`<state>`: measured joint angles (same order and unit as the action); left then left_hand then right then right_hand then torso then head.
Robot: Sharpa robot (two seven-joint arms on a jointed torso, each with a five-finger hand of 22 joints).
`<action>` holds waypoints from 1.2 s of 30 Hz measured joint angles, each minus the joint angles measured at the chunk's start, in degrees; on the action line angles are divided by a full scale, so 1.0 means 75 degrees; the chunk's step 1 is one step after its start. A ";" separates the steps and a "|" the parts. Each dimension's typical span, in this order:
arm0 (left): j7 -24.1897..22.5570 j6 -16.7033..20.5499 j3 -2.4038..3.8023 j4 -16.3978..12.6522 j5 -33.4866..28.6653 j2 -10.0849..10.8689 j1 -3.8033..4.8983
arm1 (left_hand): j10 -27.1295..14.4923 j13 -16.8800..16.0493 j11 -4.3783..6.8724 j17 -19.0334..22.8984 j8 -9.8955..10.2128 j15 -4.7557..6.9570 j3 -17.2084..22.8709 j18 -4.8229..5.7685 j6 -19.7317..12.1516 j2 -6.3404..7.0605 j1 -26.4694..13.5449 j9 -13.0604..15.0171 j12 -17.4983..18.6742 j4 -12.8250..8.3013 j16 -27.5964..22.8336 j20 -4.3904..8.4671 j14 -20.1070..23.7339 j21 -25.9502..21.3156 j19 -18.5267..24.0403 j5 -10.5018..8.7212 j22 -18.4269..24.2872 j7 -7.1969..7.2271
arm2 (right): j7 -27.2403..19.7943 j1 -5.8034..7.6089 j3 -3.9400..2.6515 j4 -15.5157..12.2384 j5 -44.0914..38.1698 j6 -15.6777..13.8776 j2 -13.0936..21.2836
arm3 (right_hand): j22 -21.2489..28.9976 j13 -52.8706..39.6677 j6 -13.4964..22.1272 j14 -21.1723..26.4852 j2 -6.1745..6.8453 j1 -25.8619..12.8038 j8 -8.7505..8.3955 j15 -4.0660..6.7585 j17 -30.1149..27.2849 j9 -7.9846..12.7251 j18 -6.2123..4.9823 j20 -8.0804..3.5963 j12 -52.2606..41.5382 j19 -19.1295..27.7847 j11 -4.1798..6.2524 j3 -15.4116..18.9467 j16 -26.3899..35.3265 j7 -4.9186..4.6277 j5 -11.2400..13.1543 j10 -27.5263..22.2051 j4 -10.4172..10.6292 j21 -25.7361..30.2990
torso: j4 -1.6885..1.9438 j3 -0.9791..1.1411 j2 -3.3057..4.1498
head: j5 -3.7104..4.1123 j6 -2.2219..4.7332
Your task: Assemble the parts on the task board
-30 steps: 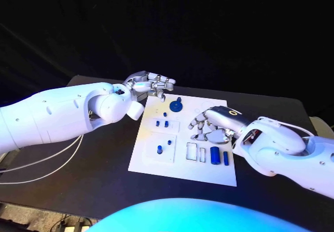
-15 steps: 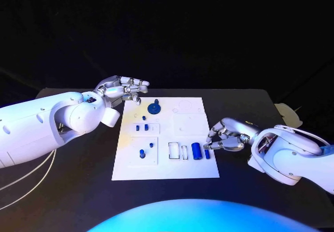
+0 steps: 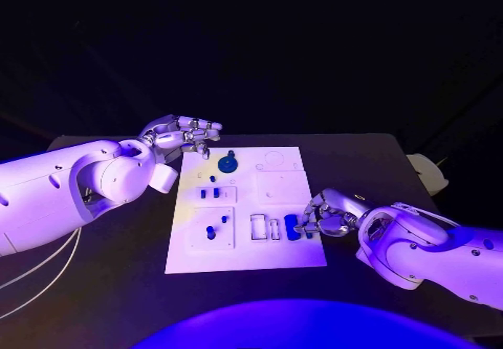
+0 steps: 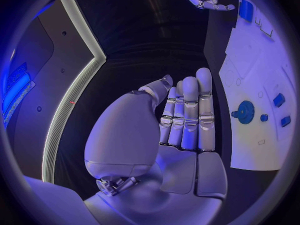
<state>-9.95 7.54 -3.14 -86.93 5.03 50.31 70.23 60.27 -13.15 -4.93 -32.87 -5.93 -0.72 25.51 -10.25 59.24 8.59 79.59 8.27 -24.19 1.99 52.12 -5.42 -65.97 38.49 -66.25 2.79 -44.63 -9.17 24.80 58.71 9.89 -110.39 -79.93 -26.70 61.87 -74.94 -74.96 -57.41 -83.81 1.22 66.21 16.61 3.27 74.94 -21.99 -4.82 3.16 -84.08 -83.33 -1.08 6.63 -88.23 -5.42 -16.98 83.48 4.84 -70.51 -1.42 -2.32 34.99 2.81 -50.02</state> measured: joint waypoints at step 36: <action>0.0010 -0.0023 -0.0001 -0.0042 0.0000 0.0063 -0.0001 | 0.0001 0.0001 0.0000 0.0011 0.0000 0.0000 0.0001 0.0000 0.0000 0.0000 0.0000 0.0002 0.0000 0.0000 0.0000 0.0000 0.0000 -0.0018 0.0000 0.0000 0.0008 0.0000 | 0.0981 -0.0262 -0.0004 0.0740 -0.0837 0.0139 -0.0901 | 0.0003 0.0004 0.0000 -0.0029 0.0008 -0.0150 -0.0001 -0.0028 -0.0003 -0.0241 0.0000 0.0000 0.0030 0.0002 0.0000 0.0432 -0.0031 0.0000 -0.0148 -0.0001 0.0433 0.0002 | -0.0010 0.0007 0.0010 | -0.0163 0.0001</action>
<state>-9.87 7.37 -3.15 -87.25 5.03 50.78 70.23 60.27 -13.14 -4.93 -32.79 -5.93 -0.72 25.52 -10.25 59.24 8.59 79.59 8.28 -24.19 1.99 52.12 -5.42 -65.97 38.36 -66.25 2.78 -44.57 -9.17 32.16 56.75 9.86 -104.84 -86.20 -25.66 55.12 -74.91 -74.93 -57.42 -84.03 1.28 65.08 16.61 3.06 74.92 -23.79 -4.82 3.17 -83.85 -83.32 -1.08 9.88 -88.46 -5.42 -18.10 83.48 8.08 -70.49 -1.49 -2.27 35.06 1.59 -50.01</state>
